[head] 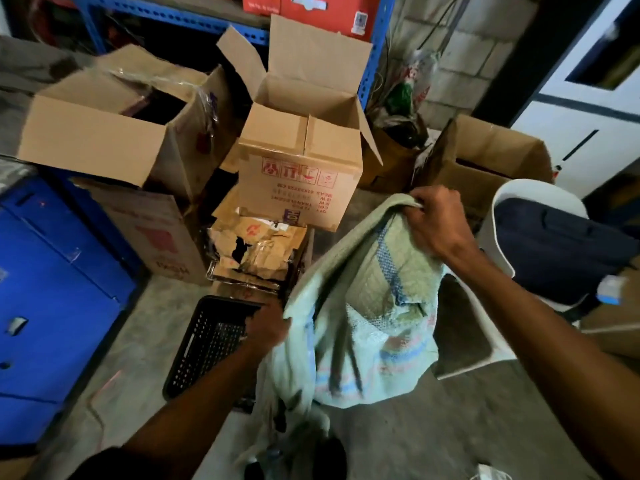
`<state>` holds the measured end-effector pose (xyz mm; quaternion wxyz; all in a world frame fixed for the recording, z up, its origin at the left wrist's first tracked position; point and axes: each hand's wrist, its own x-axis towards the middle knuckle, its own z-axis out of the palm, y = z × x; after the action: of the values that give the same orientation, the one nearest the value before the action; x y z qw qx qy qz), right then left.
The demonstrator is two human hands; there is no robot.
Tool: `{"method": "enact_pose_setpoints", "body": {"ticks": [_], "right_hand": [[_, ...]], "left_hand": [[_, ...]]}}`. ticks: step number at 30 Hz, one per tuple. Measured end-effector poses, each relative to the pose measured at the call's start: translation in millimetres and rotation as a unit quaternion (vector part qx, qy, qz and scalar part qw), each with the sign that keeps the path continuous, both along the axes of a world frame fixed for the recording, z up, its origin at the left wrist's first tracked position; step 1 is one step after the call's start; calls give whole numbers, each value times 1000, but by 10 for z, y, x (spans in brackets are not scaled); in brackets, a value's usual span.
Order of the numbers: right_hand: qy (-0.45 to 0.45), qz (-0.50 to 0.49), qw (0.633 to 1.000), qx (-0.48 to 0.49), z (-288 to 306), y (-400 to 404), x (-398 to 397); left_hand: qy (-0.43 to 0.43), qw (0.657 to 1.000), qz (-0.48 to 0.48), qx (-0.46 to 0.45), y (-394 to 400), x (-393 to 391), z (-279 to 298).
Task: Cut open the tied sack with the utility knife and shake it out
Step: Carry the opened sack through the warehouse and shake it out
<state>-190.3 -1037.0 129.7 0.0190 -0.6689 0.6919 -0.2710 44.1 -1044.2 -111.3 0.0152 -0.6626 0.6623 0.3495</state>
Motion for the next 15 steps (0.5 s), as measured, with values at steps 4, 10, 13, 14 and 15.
{"method": "enact_pose_setpoints", "body": {"ticks": [4,10,13,14,15], "right_hand": [[7,-20,999,-41,297,-43,-214],[21,16,997,-69,496,-181,-164],[28,20,997,-71,533,-234,-179],[34,24,997,-66,533,-251,-173],[40,30,997,-62,531,-268,-162]], "left_hand": [[119,983,-14,-141,-405,96,699],[131,918,-15,-373,-1090,337,1719],[120,917,5,-382,-1136,436,1599],[120,920,11,-373,-1134,468,1529],[123,924,13,-361,-1125,506,1454]]}}
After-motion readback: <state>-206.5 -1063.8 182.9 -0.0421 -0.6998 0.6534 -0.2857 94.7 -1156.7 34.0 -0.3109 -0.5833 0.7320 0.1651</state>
